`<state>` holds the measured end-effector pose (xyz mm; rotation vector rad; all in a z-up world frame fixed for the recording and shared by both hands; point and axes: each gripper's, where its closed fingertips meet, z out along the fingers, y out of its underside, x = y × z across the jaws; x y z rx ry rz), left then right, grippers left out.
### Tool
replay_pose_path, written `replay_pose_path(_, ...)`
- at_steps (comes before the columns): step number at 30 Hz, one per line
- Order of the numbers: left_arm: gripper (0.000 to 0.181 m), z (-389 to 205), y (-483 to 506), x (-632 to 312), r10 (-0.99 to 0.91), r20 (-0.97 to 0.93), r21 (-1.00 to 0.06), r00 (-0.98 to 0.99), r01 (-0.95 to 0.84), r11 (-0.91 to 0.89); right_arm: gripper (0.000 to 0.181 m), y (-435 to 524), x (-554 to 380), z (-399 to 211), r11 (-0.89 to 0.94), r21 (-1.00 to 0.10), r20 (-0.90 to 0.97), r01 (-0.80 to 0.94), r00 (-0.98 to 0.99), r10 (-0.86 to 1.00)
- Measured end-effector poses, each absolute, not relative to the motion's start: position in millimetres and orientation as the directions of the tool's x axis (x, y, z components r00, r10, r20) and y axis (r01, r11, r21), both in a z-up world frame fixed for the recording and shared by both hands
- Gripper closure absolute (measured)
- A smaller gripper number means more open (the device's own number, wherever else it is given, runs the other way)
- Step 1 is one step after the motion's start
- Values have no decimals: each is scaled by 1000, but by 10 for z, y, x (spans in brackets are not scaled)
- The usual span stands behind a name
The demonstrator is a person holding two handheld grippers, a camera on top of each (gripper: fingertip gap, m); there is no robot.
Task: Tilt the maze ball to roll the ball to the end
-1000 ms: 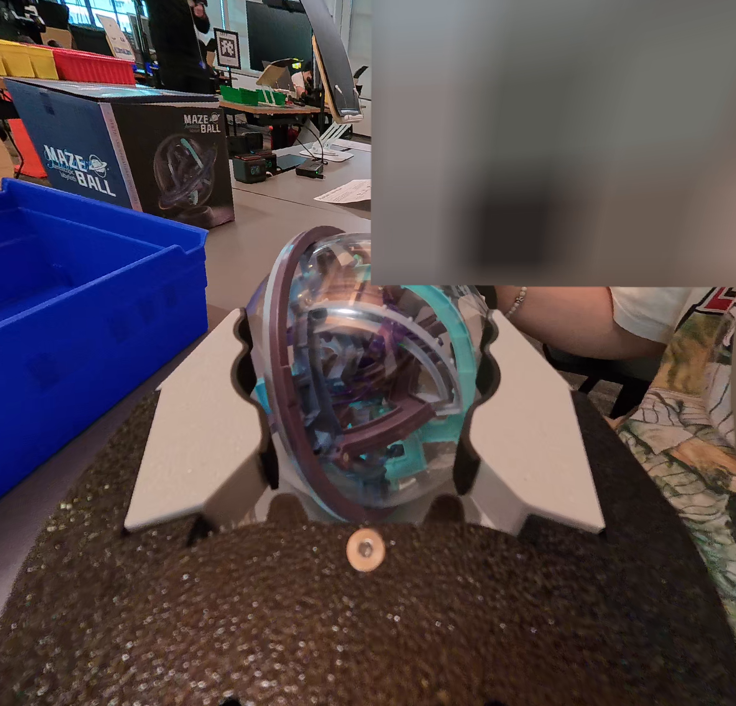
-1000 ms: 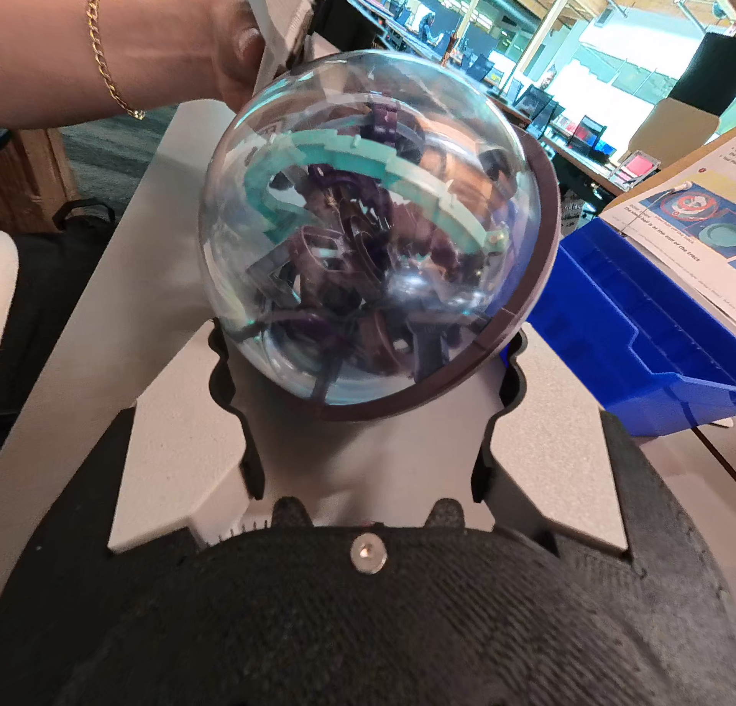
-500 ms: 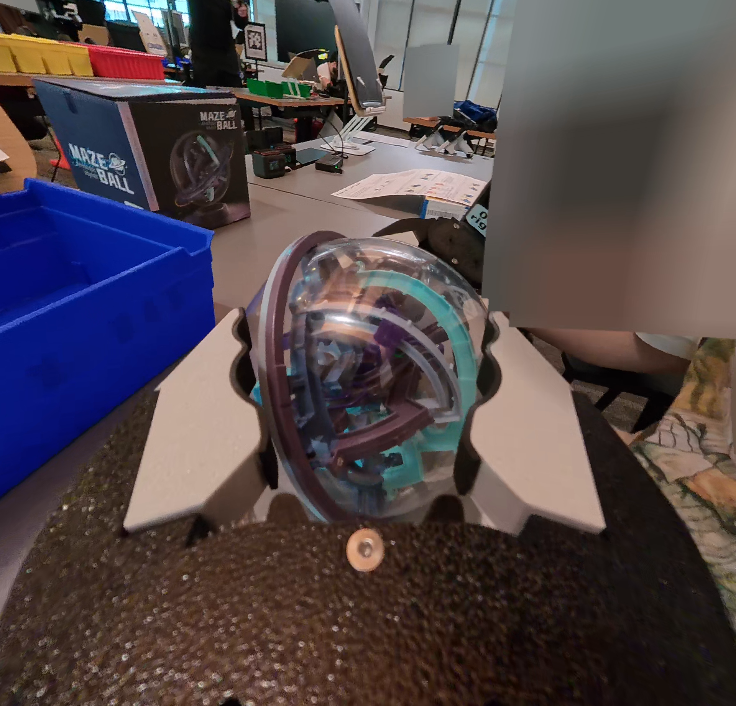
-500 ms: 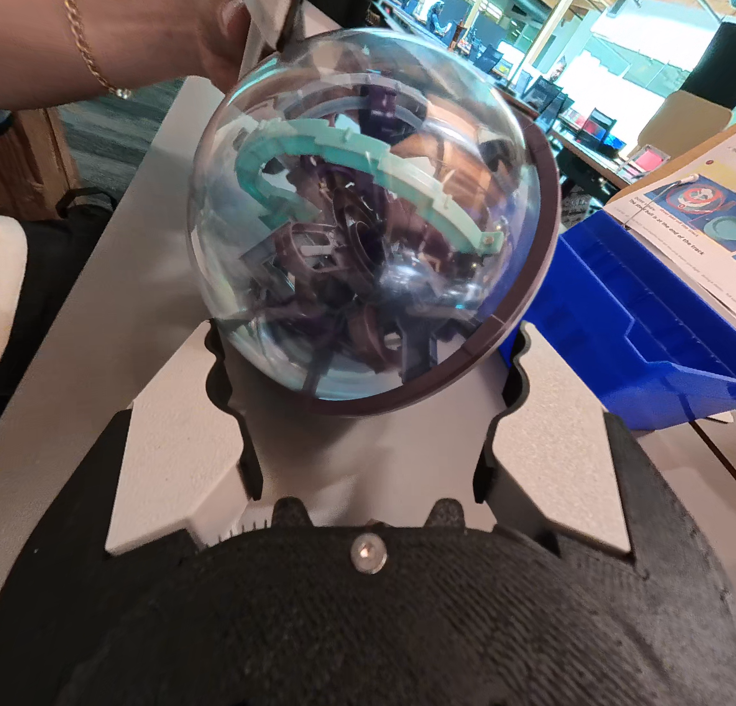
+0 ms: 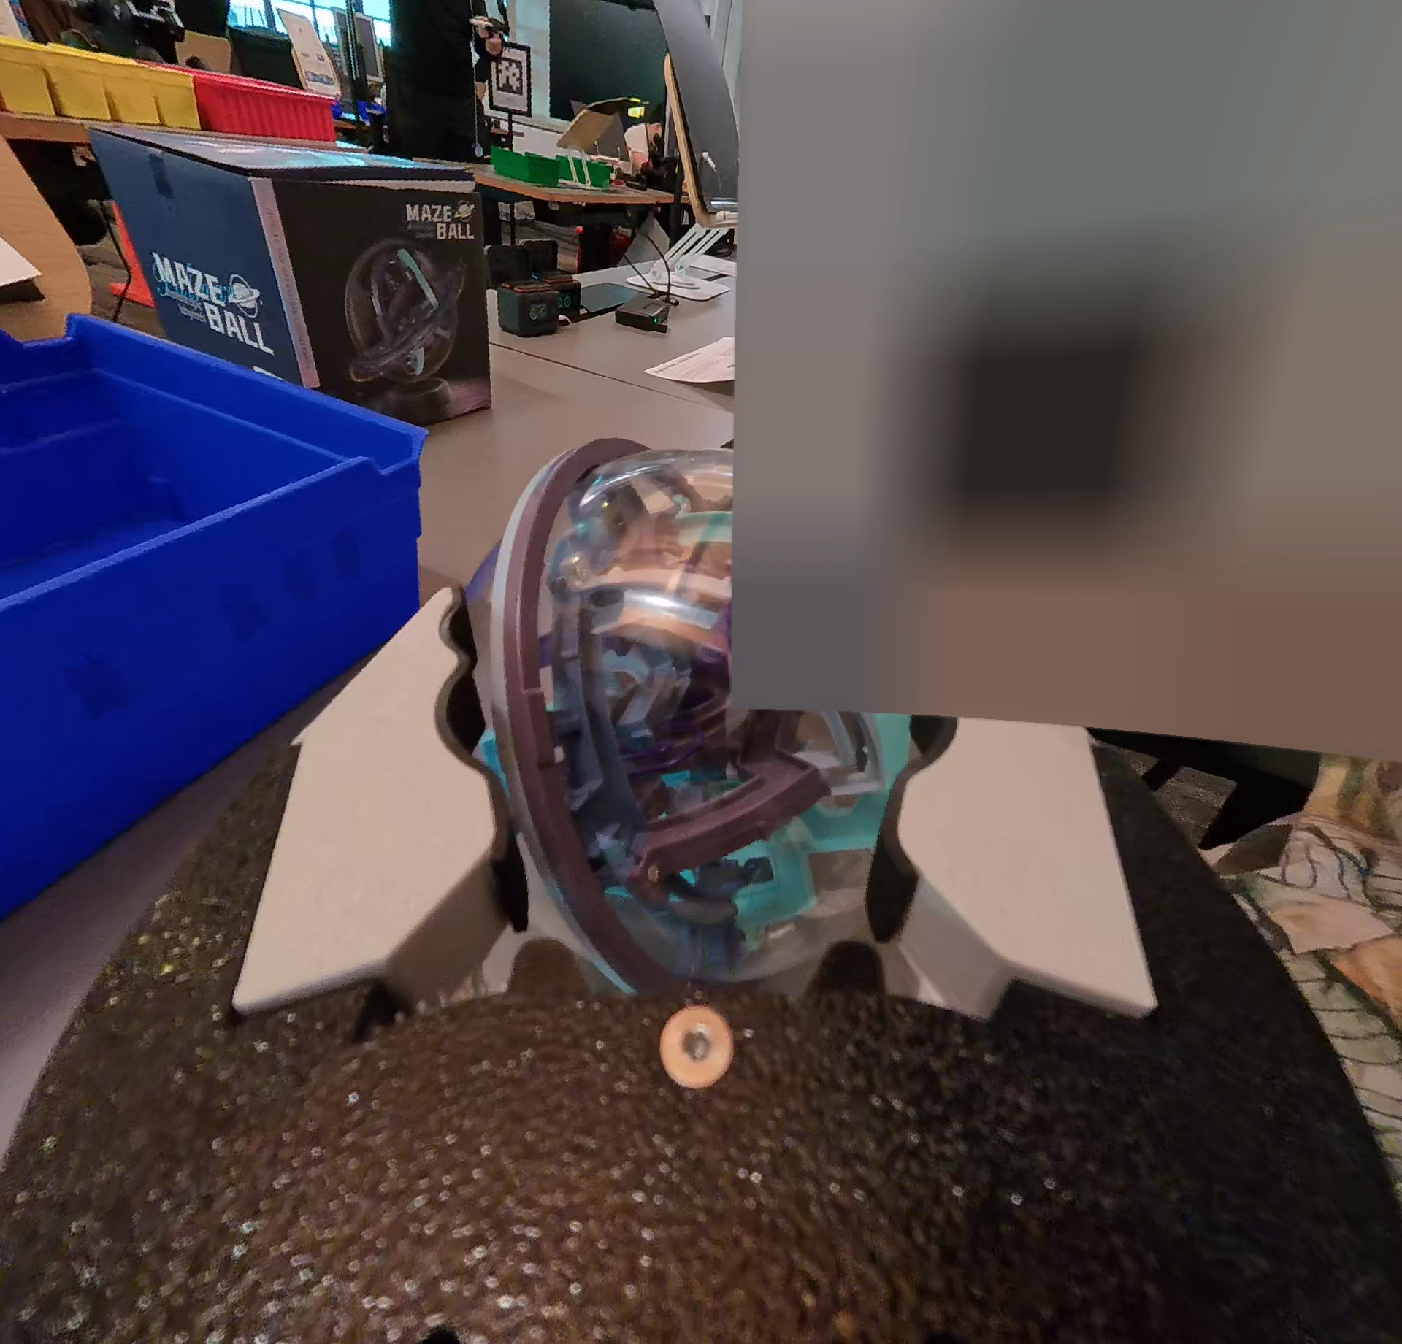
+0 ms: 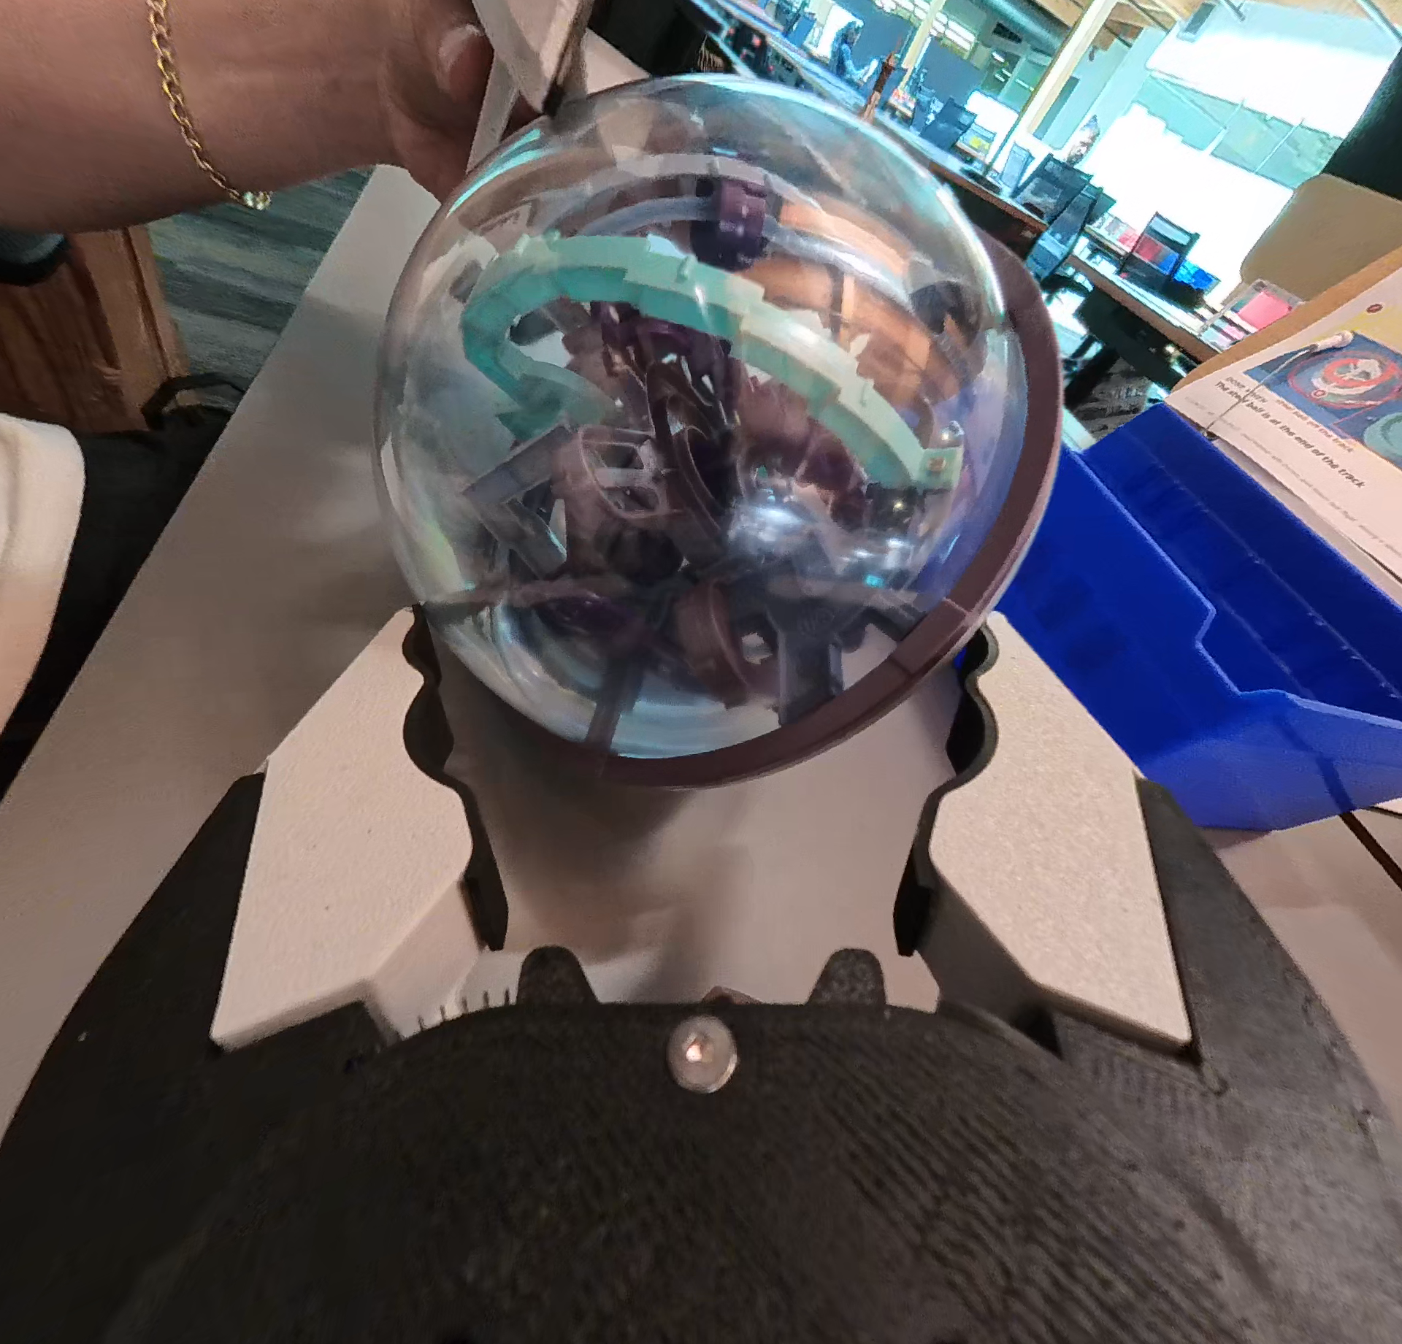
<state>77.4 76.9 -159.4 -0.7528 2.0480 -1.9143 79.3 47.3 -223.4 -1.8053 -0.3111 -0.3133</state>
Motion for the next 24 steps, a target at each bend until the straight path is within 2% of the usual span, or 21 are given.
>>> replay_pose_path(1,67,-1600,780,779,-515,174,-978,-839,-206,6,48,487,792,-2226,-241,-898,366,367,929,51)
replay_pose_path(8,52,-1700,879,794,-502,173,-978,-847,-208,14,48,602,787,-2157,-191,-925,318,329,944,83)
replay_pose_path(12,50,-1718,950,845,-501,251,-963,-828,-267,-41,48,672,790,-2118,-170,-939,291,300,954,77)
replay_pose_path(24,46,-1772,999,752,-460,232,-960,-857,-278,34,48,731,702,-2089,-174,-925,332,337,942,55)
